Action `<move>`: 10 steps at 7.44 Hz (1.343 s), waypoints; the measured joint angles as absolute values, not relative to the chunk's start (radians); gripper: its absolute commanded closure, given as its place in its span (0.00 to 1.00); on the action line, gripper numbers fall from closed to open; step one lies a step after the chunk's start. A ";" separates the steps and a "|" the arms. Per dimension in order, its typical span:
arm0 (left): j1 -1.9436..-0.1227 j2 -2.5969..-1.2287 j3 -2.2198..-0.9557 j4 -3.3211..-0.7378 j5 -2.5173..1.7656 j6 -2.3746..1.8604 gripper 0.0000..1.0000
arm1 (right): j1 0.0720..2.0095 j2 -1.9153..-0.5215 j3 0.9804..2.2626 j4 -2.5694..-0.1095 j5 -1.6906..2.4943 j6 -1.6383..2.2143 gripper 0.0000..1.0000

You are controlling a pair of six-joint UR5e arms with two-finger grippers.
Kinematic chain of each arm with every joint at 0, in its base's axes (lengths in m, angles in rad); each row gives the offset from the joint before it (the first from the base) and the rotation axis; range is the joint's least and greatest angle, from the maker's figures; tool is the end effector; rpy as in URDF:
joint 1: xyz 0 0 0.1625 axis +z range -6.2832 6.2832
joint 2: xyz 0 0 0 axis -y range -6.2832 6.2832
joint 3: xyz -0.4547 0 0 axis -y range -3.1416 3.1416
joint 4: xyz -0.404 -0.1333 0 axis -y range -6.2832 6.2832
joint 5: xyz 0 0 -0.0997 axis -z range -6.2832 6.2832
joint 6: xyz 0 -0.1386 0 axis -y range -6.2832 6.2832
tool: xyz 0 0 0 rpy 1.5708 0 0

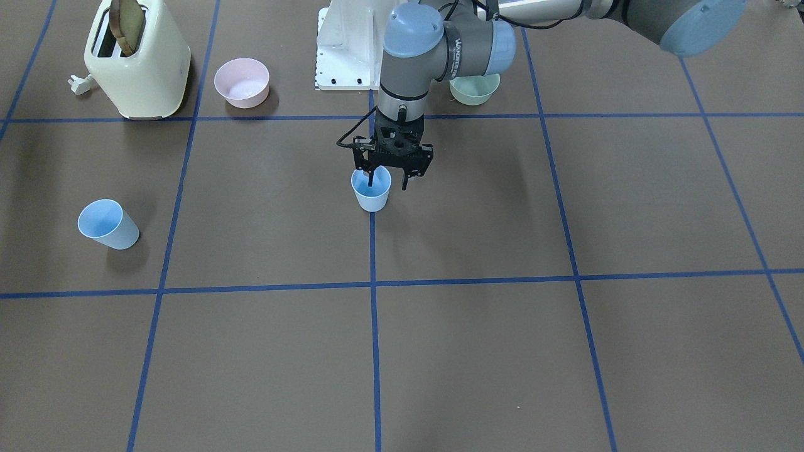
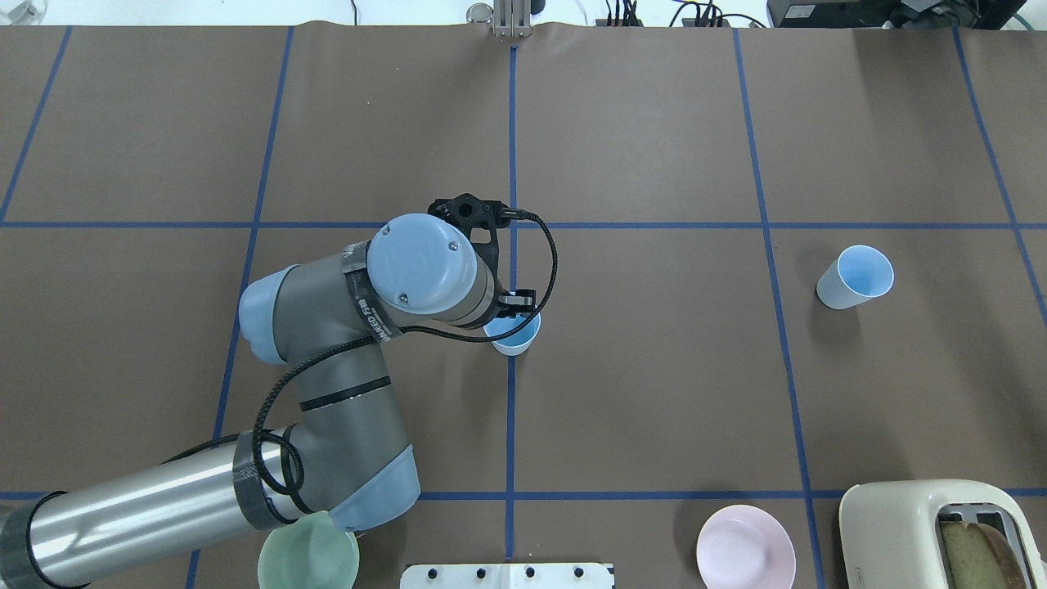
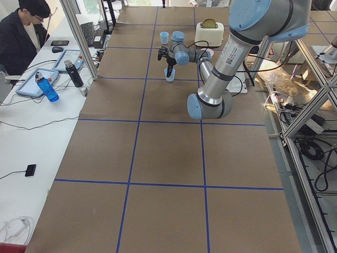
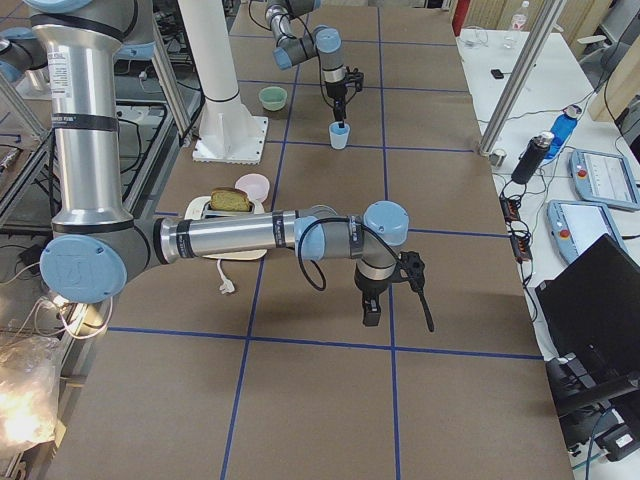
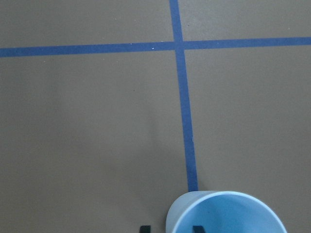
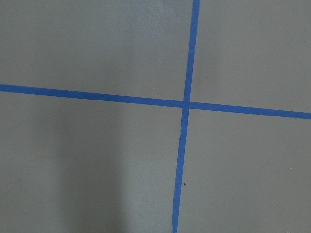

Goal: Stack blue cups with both arms
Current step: 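Set the cup down, open the left gripper and withdraw the left arm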

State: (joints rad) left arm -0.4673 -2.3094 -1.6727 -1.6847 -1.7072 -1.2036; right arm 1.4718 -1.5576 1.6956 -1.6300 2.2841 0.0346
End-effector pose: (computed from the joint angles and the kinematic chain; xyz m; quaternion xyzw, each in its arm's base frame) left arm 0.6138 -0.4379 0.1958 0.1304 0.4434 -0.0131 0.8867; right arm -0.0084 -0.5155 0.6582 0.0135 -0.3506 -0.0439 0.9354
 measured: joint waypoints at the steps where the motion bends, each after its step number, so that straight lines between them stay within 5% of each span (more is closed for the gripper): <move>1: -0.514 -2.272 -1.730 -1.667 -1.731 -1.174 0.01 | 1.471 -1.552 1.702 -1.621 2.284 0.034 0.00; 5: -0.891 -2.061 -1.893 -1.519 -1.964 -0.791 0.01 | 1.455 -1.533 1.756 -1.385 2.271 0.134 0.00; 10: -1.344 -1.738 -1.713 -1.552 -2.218 -0.298 0.01 | 1.384 -1.457 1.815 -1.341 2.278 0.153 0.00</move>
State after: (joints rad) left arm -1.3436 -1.7382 -1.7131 -1.5524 -2.2182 -0.2983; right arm 1.3841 -1.4568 1.8149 -1.3409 2.2777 0.1530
